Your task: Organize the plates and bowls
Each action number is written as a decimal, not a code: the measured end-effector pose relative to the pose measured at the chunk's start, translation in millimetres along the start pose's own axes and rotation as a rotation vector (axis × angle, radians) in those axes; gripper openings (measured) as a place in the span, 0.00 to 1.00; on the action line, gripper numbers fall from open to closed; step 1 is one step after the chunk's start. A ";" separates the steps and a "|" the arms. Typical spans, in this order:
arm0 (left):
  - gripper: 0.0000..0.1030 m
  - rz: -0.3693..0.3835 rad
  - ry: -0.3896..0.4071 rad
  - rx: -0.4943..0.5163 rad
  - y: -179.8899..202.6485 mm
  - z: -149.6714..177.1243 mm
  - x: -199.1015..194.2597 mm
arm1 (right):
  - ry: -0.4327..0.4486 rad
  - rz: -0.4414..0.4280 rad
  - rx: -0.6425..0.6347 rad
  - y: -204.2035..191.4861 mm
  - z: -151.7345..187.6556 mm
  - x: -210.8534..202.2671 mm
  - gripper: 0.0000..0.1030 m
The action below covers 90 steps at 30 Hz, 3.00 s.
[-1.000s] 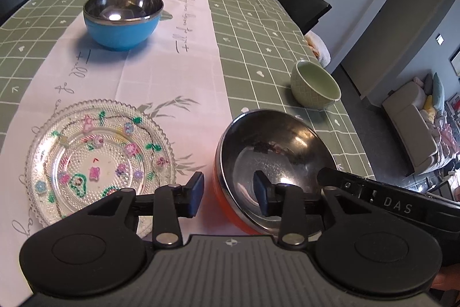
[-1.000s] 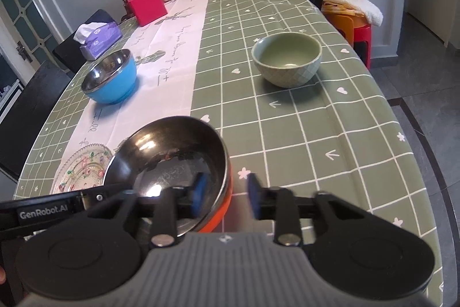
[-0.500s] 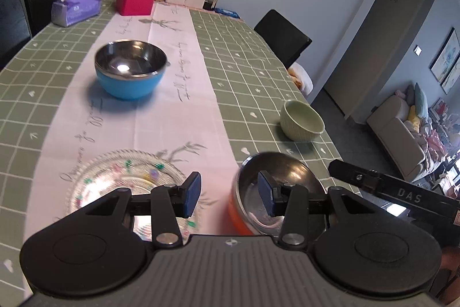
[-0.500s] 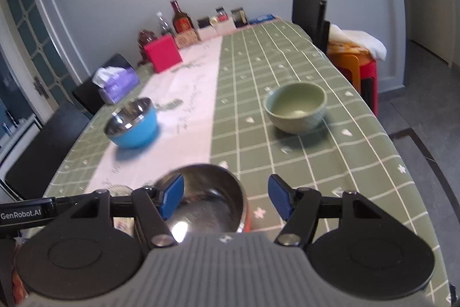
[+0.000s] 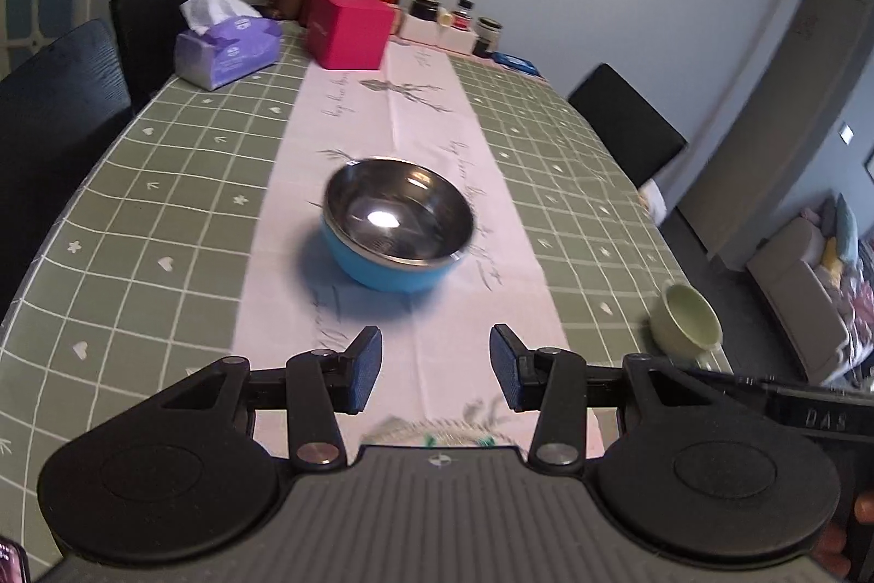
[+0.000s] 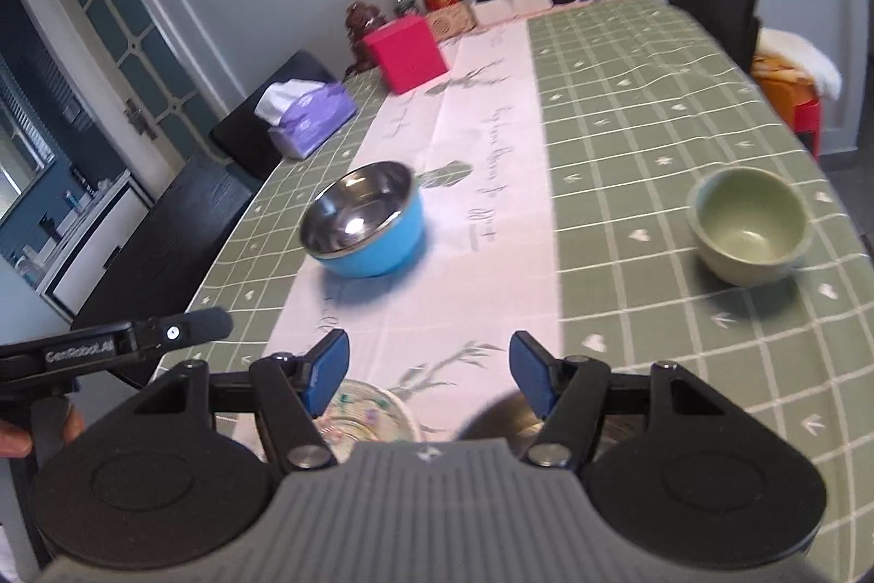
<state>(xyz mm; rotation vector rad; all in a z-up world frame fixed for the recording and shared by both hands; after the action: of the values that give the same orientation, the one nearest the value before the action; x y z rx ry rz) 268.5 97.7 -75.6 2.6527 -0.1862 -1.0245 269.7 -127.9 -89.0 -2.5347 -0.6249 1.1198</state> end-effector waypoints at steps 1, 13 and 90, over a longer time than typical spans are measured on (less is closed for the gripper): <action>0.49 0.005 -0.006 -0.017 -6.4 -5.7 5.7 | -0.017 -0.002 -0.003 -6.6 -4.2 9.4 0.63; 0.49 -0.069 -0.101 -0.110 -61.4 -48.1 81.1 | -0.169 0.069 0.097 -29.0 -55.4 118.5 0.60; 0.18 -0.015 -0.341 0.168 148.8 58.7 -22.7 | -0.222 0.098 0.075 44.3 14.4 -94.1 0.12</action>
<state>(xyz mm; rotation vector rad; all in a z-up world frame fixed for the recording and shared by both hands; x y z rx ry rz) 209.8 -51.6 -55.8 2.6050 -0.3376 -1.5232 214.1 -211.8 -59.0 -2.4202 -0.5051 1.4443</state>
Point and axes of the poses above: each gripper's, at about its wrist camera, not at the fingertips, and x roughly the way its jaws point, y to its right, z to its underside, the point moved 9 cm from there along x, roughly the way its jaws point, and after that the axes turned 3 degrees about y, right-handed, at the moved point
